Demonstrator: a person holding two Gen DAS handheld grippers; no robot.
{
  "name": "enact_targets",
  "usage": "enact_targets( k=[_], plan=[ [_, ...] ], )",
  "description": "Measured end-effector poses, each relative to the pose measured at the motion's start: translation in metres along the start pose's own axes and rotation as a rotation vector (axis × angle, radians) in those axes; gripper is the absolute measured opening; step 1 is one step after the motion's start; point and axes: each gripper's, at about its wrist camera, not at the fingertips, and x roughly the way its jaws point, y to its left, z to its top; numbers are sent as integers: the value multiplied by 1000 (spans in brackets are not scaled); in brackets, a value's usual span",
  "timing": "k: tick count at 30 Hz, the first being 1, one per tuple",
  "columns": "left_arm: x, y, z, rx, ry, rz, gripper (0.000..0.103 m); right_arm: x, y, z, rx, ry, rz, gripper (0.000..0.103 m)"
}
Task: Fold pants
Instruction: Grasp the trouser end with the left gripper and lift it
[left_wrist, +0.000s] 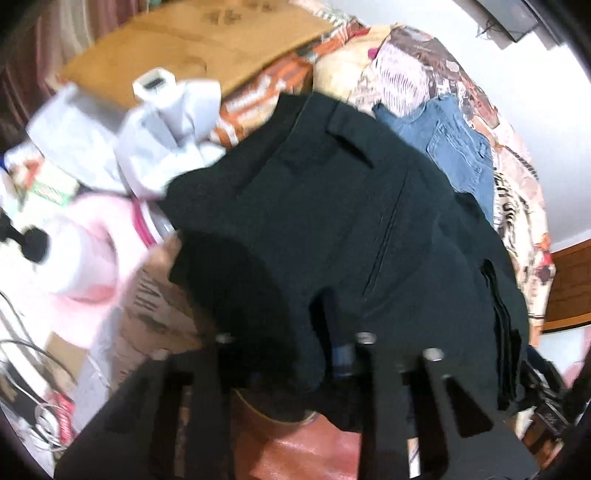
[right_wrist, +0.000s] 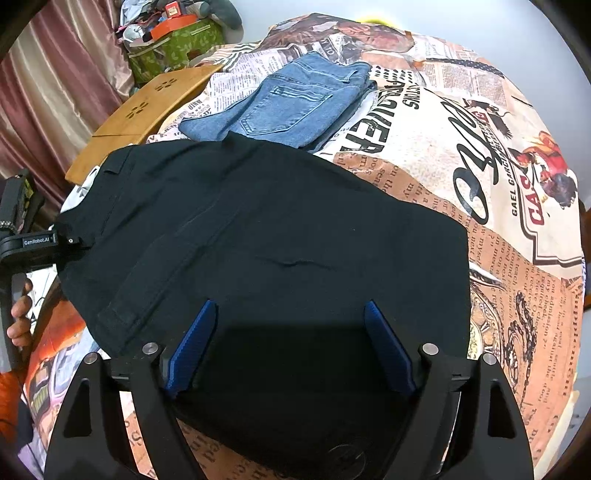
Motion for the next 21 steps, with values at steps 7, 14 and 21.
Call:
enact_targets(
  k=[7, 14, 21],
  plan=[
    [-51, -41, 9, 159, -183, 47, 16, -8, -5, -3, 24, -26, 4, 80],
    [-104, -99, 16, 301, -317, -9, 14, -41, -31, -11, 80, -122, -24, 80],
    [-139, -179, 13, 454, -423, -70, 12, -62, -77, -33, 146, -146, -102, 80]
  ],
)
